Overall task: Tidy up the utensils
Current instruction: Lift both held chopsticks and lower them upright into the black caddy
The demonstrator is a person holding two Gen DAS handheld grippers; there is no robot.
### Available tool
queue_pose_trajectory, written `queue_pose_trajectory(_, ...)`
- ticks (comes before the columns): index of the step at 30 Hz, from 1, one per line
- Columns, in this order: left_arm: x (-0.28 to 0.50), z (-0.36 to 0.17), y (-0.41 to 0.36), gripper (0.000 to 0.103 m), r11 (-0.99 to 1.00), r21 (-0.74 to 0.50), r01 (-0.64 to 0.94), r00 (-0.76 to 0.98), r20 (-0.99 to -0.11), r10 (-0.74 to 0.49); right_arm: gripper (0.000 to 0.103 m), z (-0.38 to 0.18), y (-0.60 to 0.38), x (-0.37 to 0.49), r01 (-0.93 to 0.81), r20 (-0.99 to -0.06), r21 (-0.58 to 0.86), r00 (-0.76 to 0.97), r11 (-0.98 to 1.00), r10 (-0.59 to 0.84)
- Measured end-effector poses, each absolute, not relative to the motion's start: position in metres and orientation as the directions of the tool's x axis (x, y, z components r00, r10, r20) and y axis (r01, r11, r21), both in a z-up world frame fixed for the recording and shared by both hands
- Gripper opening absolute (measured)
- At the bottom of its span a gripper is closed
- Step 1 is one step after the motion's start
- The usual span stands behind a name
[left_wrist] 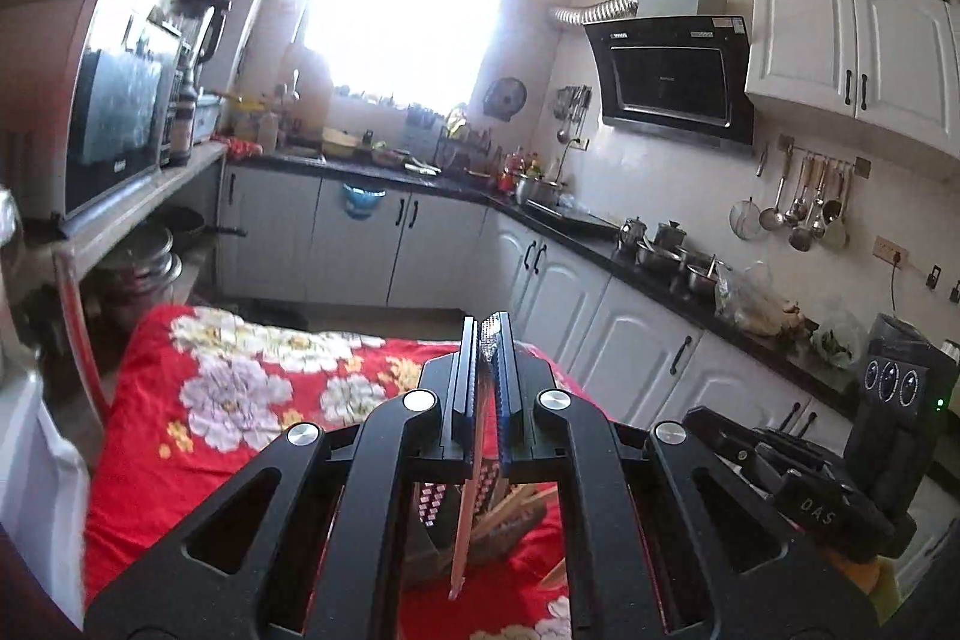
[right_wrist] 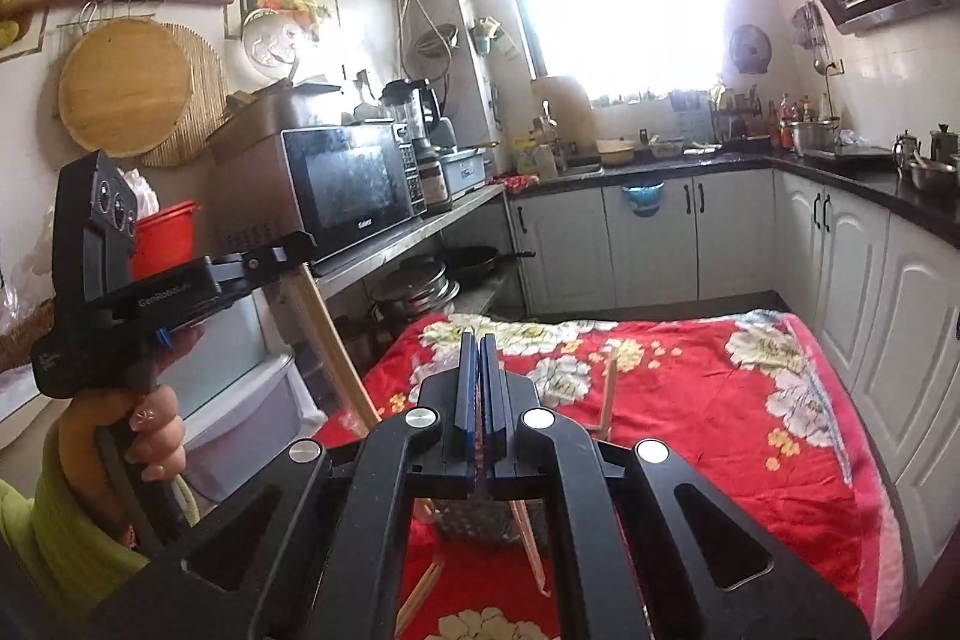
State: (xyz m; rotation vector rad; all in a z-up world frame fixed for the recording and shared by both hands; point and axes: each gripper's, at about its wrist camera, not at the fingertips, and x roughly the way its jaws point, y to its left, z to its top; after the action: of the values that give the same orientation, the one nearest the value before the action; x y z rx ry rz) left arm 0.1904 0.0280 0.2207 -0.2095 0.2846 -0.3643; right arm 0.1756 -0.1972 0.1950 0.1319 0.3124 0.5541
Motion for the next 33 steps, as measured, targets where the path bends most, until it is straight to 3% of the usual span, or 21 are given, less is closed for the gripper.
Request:
queue_pose_trajectory(19,0.218,0.236,0.026,0.002,0.955,-0.184,0.233,0.942,-0.202,-0.269,0.002,0.252,-0.193,0.210,-0.486,-0.166,0.137,0.848,0.863,0.504)
queue_pose_trajectory(33,0.242,0.207,0.027,0.002,0.956,-0.207,0.209,0.937,-0.239,-0.256,0.002,0.232,-0.182,0.243,-0.456,-0.175,0.129,0.864,0.881,0.472)
